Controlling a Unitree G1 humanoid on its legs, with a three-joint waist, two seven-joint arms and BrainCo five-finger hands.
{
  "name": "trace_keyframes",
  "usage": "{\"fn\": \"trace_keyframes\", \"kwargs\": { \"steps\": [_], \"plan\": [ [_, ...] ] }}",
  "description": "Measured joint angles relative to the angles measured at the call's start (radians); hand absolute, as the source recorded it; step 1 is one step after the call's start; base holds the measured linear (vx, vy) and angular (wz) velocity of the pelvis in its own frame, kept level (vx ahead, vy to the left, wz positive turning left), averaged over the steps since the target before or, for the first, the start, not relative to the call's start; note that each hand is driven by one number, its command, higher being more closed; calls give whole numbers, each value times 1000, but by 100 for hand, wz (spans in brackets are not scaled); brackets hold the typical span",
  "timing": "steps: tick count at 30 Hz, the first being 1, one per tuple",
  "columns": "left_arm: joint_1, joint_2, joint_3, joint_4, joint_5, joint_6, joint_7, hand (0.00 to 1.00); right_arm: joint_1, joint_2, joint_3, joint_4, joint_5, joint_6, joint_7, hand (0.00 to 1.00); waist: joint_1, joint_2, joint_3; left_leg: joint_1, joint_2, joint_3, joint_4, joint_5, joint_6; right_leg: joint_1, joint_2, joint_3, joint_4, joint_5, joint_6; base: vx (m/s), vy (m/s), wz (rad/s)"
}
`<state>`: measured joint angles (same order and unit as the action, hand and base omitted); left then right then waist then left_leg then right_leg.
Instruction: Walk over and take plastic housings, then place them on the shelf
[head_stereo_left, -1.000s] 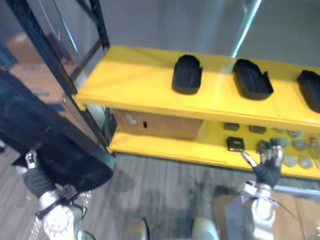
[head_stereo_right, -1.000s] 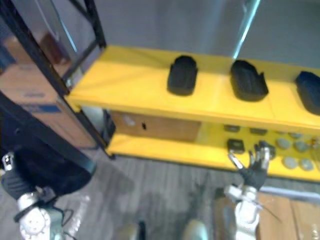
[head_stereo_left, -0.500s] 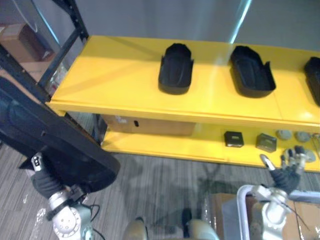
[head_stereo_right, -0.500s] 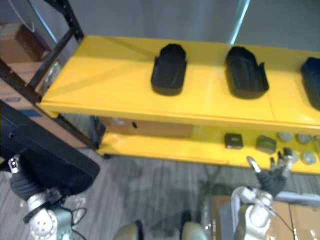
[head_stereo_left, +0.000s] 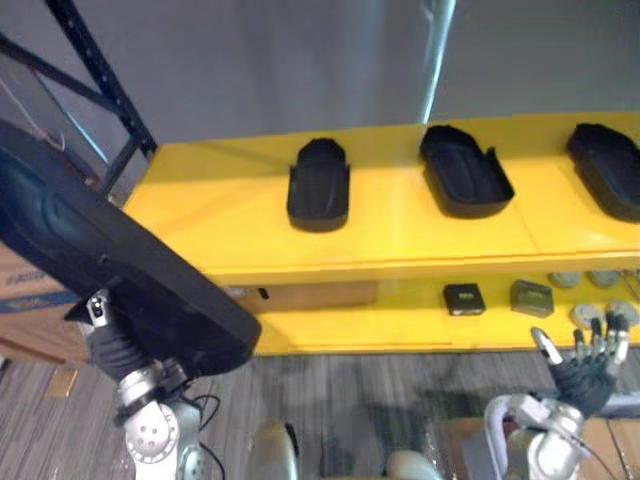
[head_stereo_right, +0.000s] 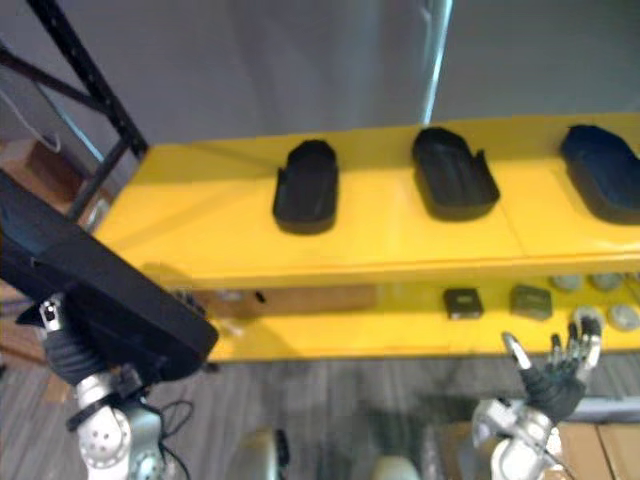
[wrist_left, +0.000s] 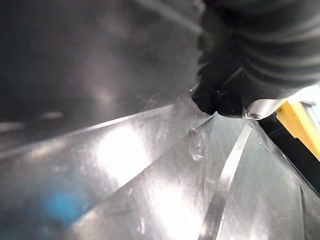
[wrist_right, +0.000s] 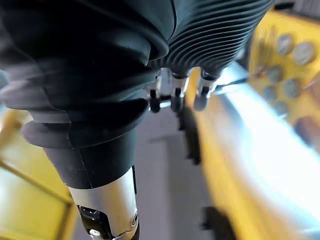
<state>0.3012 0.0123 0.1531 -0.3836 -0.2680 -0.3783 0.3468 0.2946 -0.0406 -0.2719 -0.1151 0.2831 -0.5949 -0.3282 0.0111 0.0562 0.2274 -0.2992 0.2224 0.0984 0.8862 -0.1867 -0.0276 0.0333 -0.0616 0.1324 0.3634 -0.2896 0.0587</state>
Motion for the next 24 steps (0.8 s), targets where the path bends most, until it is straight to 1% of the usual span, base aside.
{"fn": "trace_keyframes", "kwargs": {
  "steps": [1,2,3,4,5,6,7,8,9,11,13,17,19,20,24],
  "plan": [
    [1,-1,-1,0,-1,-5,-8,100,-17,-5,-1,1,3,0,0,0,9,-8,4,40,-13,-19,-151,-2,-1,-6,-10,13,9,0,3,193,264,-80],
    [6,1,-6,0,-2,-16,-18,100,-35,-13,-5,2,10,-8,0,0,14,-7,2,95,-30,-56,-324,17,-31,-14,-20,26,31,-7,18,116,196,-76],
    [8,5,-6,2,-3,-21,-21,100,-45,-11,-3,6,15,-12,-1,0,23,-19,-8,133,-50,-61,-368,-2,-61,-21,-36,46,40,-18,38,139,268,-46],
    [2,15,-11,3,-5,-25,-21,100,-45,-8,-4,10,18,-15,-6,0,10,-49,-29,148,-84,-51,-430,-14,-79,-34,-66,50,28,-15,56,124,260,-2],
    [-15,26,-11,5,0,-28,-20,100,-57,-7,-13,21,18,-16,-21,0,-7,-71,-28,156,-105,-42,-474,-14,-80,-38,-90,43,8,9,81,141,308,18],
    [-27,30,-9,9,0,-29,-19,100,-63,-5,-19,33,18,-16,-23,0,-9,-78,-25,160,-108,-38,-487,-14,-80,-39,-95,36,-1,24,83,79,225,7],
    [-36,41,1,16,0,-28,-15,100,-78,-2,-39,72,21,-15,-23,0,-13,-81,-27,161,-108,-35,-498,-14,-80,-36,-95,28,-30,69,96,53,195,-16],
    [-36,53,19,16,1,-28,-10,100,-95,-1,-54,109,22,-15,-22,0,-18,-81,-27,166,-104,-32,-501,-14,-79,-29,-93,24,-60,112,110,38,176,-21],
    [-36,58,32,16,2,-28,-6,100,-102,-1,-58,125,23,-16,-22,0,-19,-81,-27,170,-102,-31,-504,-14,-79,-29,-93,17,-72,129,116,19,147,-30],
    [-39,60,79,16,1,-28,10,100,-106,4,-59,169,17,-15,-25,0,-22,-79,-27,190,-97,-10,-533,-14,-79,-19,-94,-12,-118,186,116,-2,115,-32],
    [-40,60,85,16,0,-28,27,100,-99,14,-58,182,16,-14,-40,0,-23,-74,-26,193,-96,-5,-542,-15,-78,-15,-97,-49,-144,213,112,-25,65,-17],
    [-47,58,86,18,0,-28,37,100,-75,28,-59,212,10,-14,-53,0,-24,-72,-24,192,-100,-3,-561,-13,-74,-9,-104,-92,-180,225,101,-77,5,-8],
    [-46,56,84,24,0,-28,37,100,-72,28,-61,213,-23,-13,-65,0,-26,-63,-22,190,-105,-2,-565,-9,-74,6,-110,-110,-216,224,99,-113,-41,-4],
    [-47,56,82,27,0,-28,37,100,-73,28,-61,213,-23,-13,-65,0,-26,-56,-25,180,-108,-4,-567,-5,-76,5,-110,-116,-231,223,98,-102,-34,-1],
    [-47,46,81,35,2,-28,38,100,-75,28,-61,214,-24,-8,-69,0,-28,-44,-28,170,-108,-8,-592,27,-85,5,-110,-148,-265,220,93,-78,-59,3]
  ]
}}
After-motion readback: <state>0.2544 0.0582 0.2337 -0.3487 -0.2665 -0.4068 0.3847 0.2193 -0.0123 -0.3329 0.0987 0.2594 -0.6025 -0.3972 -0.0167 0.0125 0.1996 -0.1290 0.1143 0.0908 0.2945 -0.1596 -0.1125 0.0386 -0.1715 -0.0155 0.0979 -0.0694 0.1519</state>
